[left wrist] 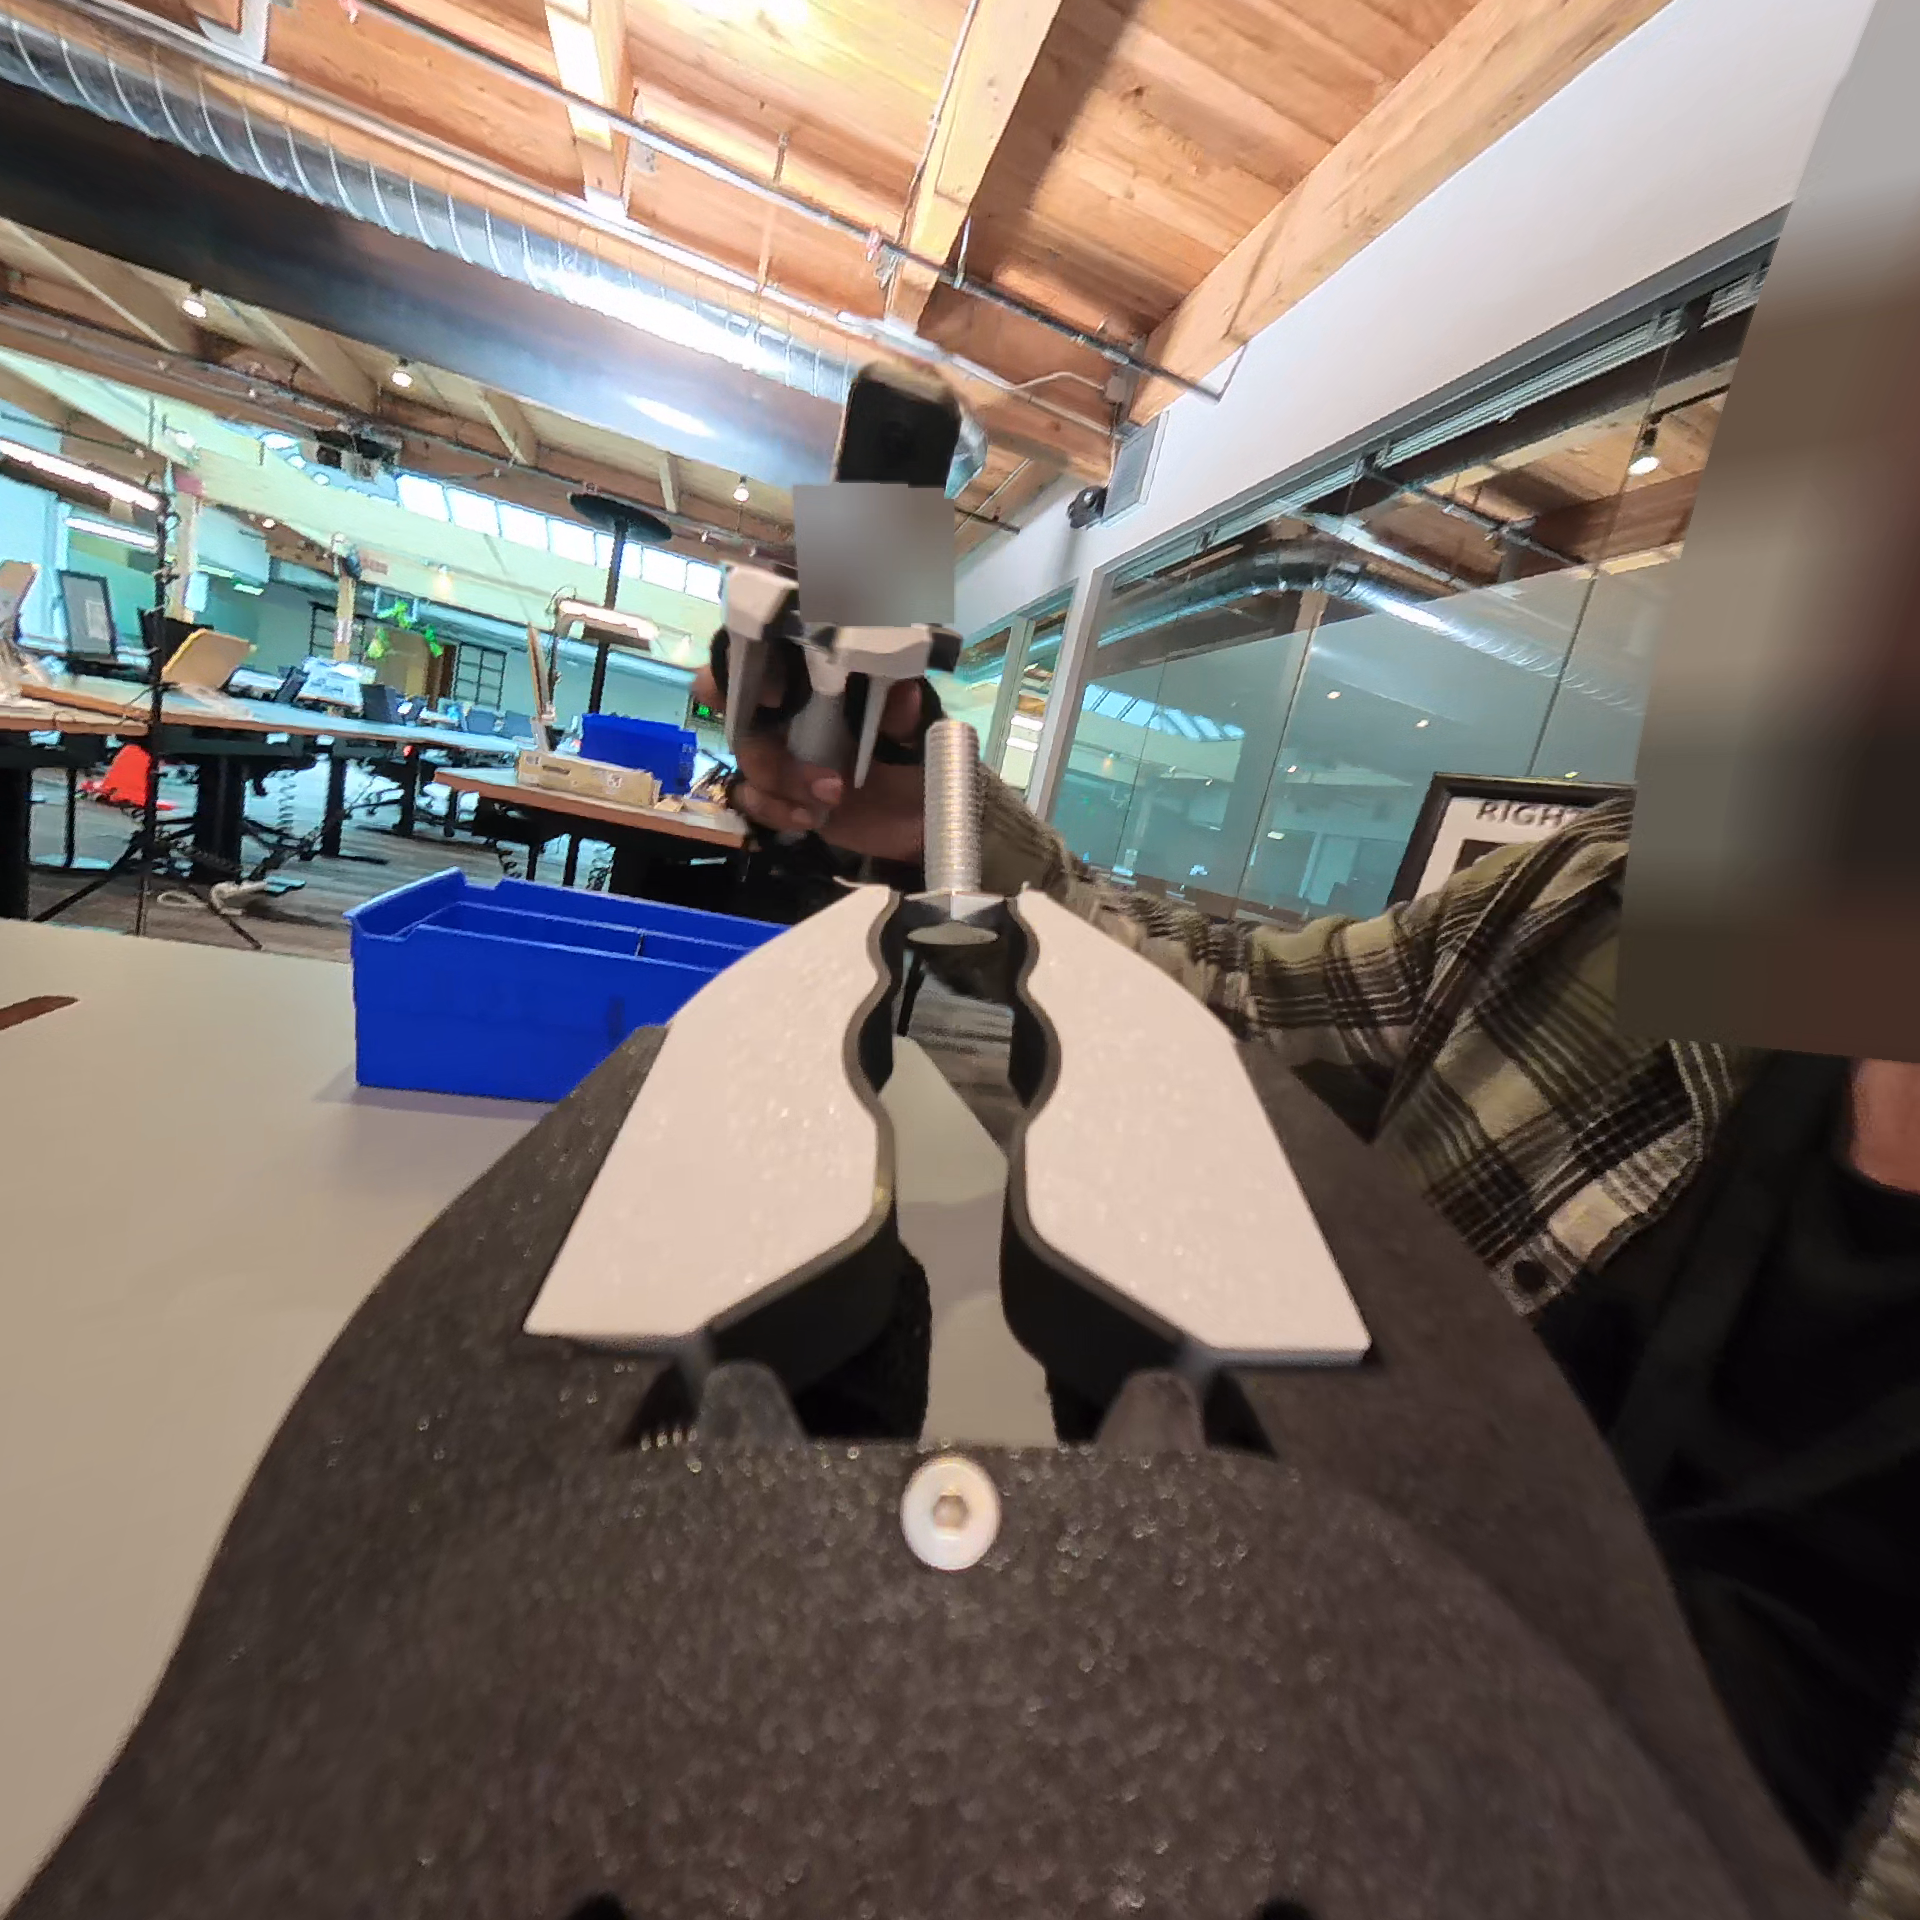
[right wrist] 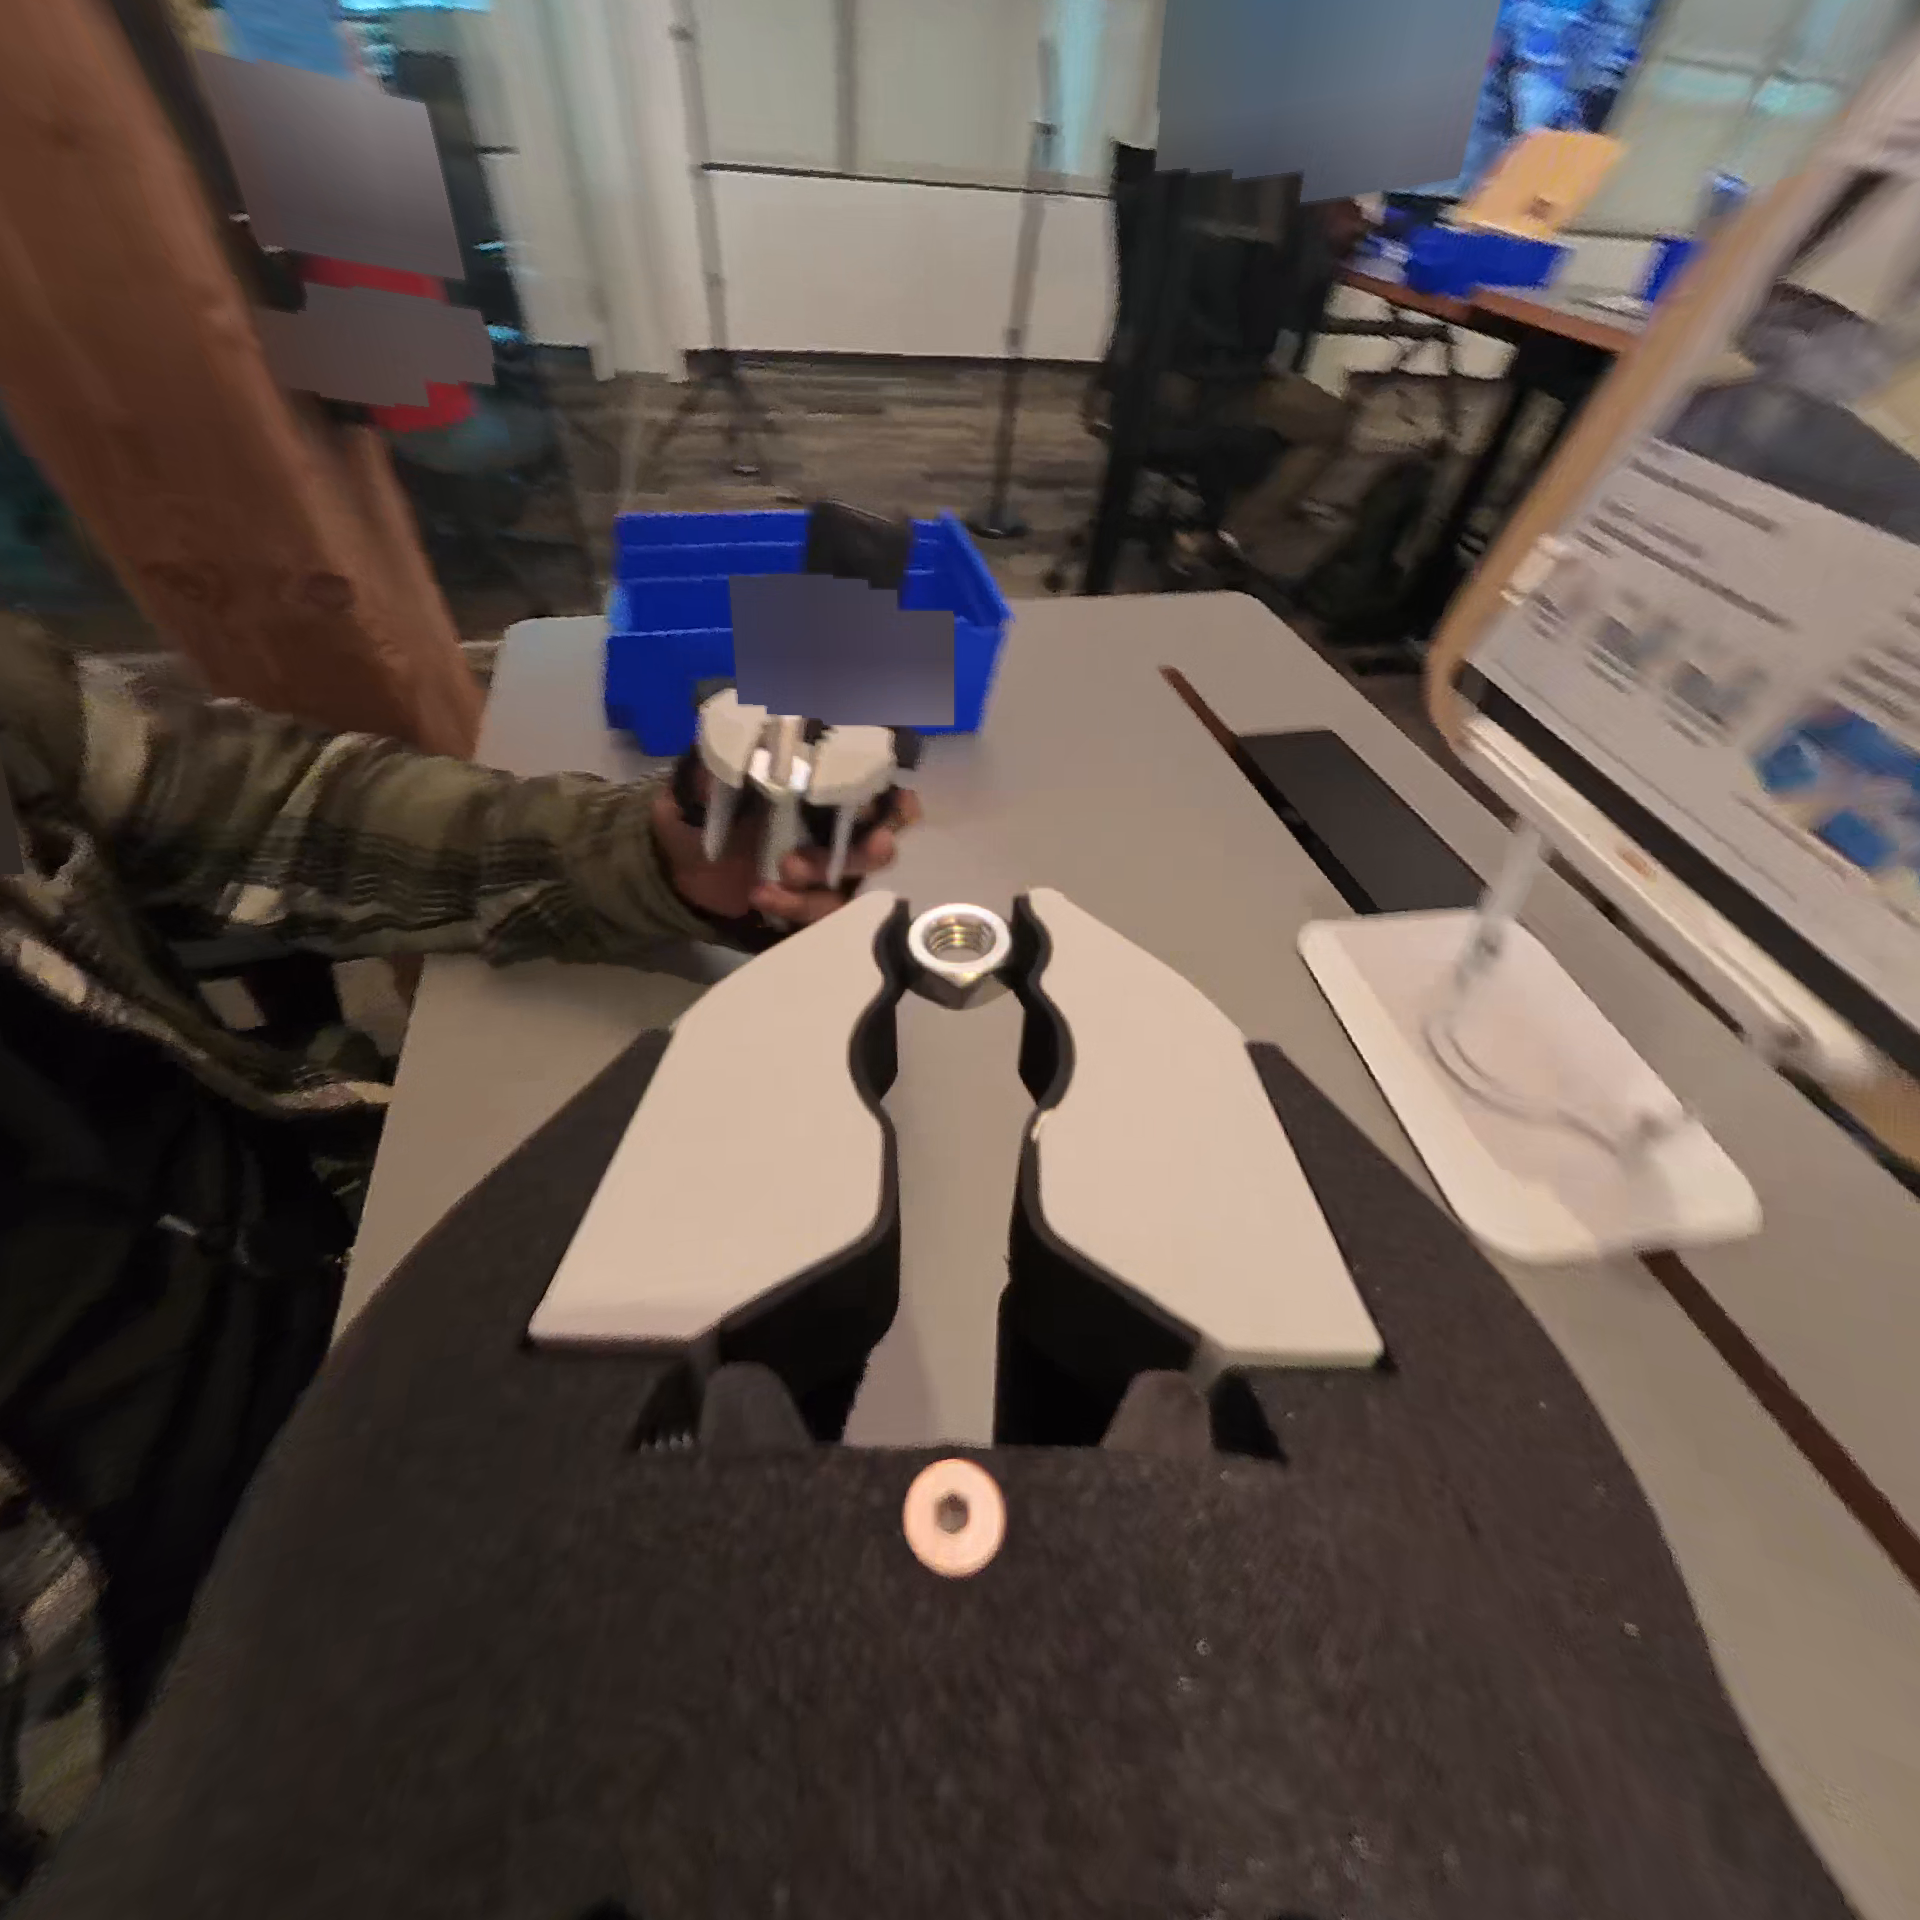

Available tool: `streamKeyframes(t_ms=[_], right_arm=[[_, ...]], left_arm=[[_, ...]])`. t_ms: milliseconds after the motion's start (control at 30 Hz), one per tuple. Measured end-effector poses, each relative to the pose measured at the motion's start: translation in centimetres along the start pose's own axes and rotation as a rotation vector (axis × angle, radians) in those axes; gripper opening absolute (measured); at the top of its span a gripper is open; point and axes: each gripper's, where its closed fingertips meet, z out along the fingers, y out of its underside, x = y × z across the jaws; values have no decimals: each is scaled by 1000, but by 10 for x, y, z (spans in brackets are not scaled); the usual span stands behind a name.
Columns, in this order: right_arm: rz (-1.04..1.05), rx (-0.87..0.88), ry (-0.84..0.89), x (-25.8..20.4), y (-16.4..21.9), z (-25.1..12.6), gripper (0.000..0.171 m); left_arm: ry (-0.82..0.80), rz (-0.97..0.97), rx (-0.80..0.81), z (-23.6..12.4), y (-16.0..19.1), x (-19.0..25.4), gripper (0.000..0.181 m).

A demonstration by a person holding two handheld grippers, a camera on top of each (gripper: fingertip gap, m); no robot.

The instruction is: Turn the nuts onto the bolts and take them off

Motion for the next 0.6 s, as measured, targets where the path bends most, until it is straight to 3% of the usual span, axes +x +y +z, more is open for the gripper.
streamKeyframes(t_ms=[333,600], right_arm=[[313,-25,563,95,75,-170,18],[406,-49,711,123,121,-218,19]], left_arm=[[-37,16,-49,5,11,-5,17],[-55,23,-73,5,16,-8,17]])
